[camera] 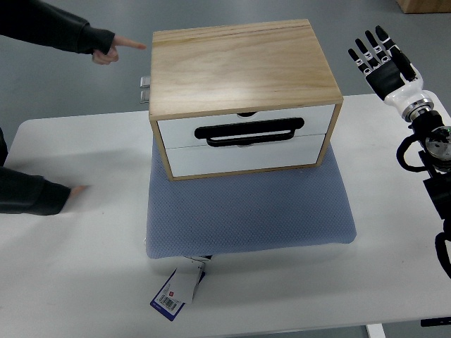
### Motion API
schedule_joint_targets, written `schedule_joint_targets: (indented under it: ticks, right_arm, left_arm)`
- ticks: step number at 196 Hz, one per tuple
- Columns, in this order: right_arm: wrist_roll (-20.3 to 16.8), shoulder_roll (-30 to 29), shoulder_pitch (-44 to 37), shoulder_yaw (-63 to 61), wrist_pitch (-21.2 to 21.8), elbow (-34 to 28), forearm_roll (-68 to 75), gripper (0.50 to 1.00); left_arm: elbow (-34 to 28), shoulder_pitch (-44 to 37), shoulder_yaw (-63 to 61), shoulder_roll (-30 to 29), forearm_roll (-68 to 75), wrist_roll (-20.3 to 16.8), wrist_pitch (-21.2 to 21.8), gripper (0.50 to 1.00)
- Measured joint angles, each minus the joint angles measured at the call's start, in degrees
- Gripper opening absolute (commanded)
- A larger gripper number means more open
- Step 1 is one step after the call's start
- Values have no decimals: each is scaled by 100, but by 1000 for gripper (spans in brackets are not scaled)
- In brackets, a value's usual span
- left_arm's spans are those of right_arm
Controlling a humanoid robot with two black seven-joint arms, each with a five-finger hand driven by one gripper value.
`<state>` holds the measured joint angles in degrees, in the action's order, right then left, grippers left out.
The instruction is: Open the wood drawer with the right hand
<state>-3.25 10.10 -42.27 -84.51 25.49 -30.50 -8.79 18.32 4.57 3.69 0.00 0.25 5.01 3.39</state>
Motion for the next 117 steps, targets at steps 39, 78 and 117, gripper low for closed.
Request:
schedule_joint_targets:
  ticks: [39,78,117]
  right_arm:
    - [0,0,0,4,0,0,0,944]
    - [0,59,-33,263,-20,0,-18,944]
    - [-19,555,-540,1051,-124,-48,-557,944]
  left_arm:
    - [7,0,0,0,-1,4,25,1000]
    - [10,0,0,0,-25,6,44,1000]
    - [22,0,0,0,-26,3,13,1000]
